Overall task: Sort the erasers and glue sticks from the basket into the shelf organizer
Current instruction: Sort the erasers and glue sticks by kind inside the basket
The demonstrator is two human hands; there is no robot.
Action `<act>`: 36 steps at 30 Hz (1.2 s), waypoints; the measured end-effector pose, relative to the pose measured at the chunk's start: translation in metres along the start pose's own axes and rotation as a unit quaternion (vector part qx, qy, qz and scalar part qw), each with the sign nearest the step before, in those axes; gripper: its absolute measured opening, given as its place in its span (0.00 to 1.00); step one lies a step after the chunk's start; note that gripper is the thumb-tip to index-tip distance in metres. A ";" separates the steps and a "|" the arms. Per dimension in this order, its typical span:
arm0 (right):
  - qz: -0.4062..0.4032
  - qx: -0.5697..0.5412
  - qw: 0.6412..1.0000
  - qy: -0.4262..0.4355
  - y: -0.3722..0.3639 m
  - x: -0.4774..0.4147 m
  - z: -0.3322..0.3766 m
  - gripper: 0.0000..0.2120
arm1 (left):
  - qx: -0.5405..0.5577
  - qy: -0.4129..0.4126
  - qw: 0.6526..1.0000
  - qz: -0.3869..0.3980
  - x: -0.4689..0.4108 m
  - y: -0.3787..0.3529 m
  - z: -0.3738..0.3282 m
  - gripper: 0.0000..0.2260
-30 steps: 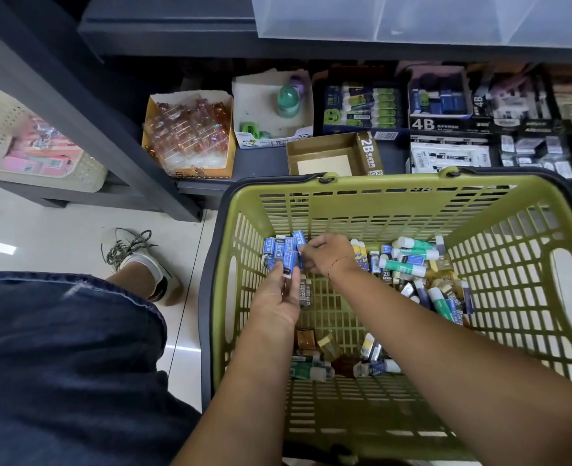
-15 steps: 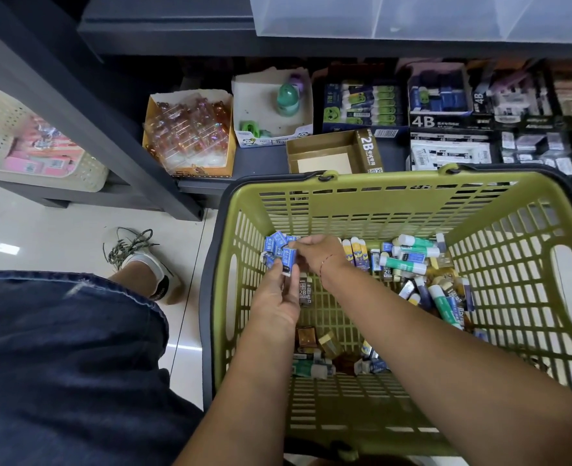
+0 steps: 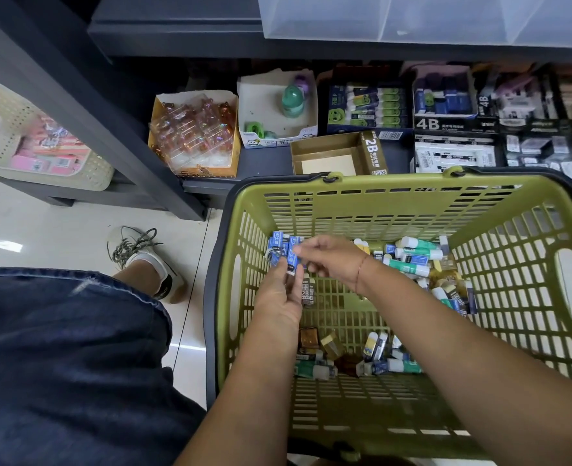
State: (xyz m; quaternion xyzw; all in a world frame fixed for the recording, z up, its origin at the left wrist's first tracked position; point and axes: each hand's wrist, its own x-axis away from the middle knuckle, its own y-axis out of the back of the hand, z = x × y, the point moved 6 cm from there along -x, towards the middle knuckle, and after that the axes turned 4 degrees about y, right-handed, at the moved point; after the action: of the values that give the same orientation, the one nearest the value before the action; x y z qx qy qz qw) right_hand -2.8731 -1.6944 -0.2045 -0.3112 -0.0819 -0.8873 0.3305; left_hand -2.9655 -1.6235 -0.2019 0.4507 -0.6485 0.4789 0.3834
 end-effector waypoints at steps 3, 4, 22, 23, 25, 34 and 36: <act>-0.010 0.027 0.999 -0.017 -0.002 0.000 -0.009 0.04 | -0.031 -0.003 0.999 -0.008 -0.001 -0.001 0.000 0.02; -0.027 0.015 0.999 -0.024 -0.001 -0.002 -0.010 0.04 | -0.038 -0.003 0.999 -0.011 -0.001 0.000 0.000 0.02; -0.185 0.113 0.975 0.044 -0.004 -0.038 -0.004 0.04 | 0.062 0.007 0.998 0.000 -0.006 -0.001 -0.002 0.03; -0.175 0.105 0.978 0.047 -0.005 -0.039 -0.004 0.02 | 0.064 0.009 0.998 0.000 -0.006 -0.001 -0.001 0.04; -0.154 0.091 0.983 0.043 -0.006 -0.036 -0.005 0.04 | 0.064 0.009 0.998 0.000 -0.006 0.000 0.000 0.04; -0.042 0.020 0.999 0.015 -0.003 -0.004 -0.010 0.05 | -0.024 -0.017 1.000 0.002 -0.006 -0.004 0.002 0.14; -0.062 -0.008 0.998 0.002 -0.001 -0.006 -0.015 0.02 | -0.051 -0.024 0.998 -0.010 -0.008 -0.003 0.002 0.14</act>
State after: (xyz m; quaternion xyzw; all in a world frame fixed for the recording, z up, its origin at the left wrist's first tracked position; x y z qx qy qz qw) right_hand -2.8774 -1.6956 -0.2201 -0.3064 -0.0934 -0.9073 0.2723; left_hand -2.9601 -1.6238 -0.2089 0.4480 -0.6766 0.4303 0.3955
